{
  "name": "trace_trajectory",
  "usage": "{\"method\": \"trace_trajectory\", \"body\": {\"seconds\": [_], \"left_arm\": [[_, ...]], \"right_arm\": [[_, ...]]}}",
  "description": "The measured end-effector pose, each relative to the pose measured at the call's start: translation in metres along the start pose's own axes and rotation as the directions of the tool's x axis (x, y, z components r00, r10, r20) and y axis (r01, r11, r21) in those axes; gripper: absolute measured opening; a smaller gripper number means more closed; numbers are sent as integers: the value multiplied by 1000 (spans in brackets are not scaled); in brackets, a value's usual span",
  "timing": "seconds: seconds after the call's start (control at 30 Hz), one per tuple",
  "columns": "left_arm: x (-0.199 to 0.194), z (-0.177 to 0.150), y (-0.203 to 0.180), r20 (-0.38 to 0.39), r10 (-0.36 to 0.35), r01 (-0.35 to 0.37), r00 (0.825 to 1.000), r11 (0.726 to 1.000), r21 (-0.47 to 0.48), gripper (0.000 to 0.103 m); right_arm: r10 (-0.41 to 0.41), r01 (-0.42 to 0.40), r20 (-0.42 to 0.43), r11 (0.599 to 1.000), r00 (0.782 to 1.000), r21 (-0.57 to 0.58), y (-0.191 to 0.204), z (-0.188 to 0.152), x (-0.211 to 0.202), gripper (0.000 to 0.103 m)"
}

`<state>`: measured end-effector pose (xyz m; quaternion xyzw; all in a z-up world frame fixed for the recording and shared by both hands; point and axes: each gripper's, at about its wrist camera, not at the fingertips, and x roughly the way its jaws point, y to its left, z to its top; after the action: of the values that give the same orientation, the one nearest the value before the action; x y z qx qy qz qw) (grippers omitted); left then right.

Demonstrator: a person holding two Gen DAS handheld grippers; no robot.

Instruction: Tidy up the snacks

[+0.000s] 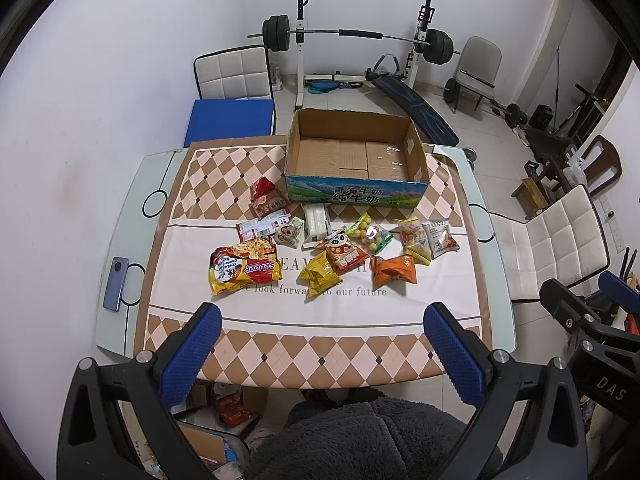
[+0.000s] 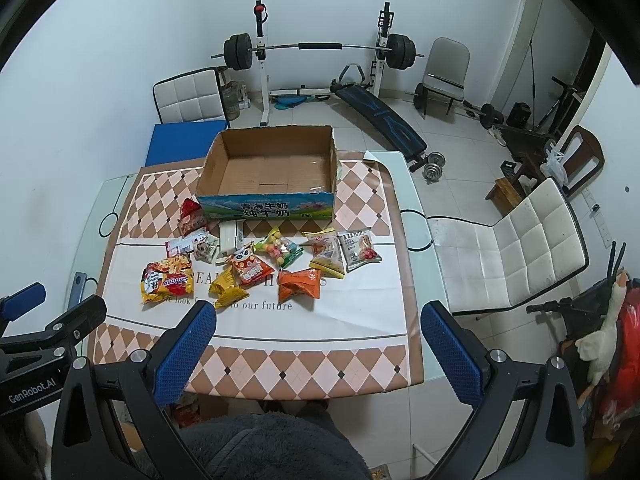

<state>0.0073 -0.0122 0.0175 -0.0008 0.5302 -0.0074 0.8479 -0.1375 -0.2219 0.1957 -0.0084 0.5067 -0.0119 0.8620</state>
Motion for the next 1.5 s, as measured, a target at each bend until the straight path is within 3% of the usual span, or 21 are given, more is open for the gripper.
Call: {"method": "trace_trajectory", "body": {"seconds": [0.83, 1.07, 1.27, 1.5], "left_arm": [[-7, 10, -9, 6, -6, 6, 1000, 1000, -4, 103], [-4, 20, -28, 2, -8, 8, 1000, 1000, -9, 103], [12, 27, -31, -7, 2, -2, 1000, 996, -84, 103], [69, 28, -7, -108, 45, -67, 993, 975, -213, 103]], "right_arm": [[6, -6, 2, 1000, 1000, 1, 3, 4, 0, 103], [23, -23, -7, 1000, 1000, -1, 13, 24, -6, 103], [66, -64, -48, 997, 997, 34, 5, 28, 20, 103], [150, -138, -181, 987, 972, 78, -13, 30, 109, 103]]}}
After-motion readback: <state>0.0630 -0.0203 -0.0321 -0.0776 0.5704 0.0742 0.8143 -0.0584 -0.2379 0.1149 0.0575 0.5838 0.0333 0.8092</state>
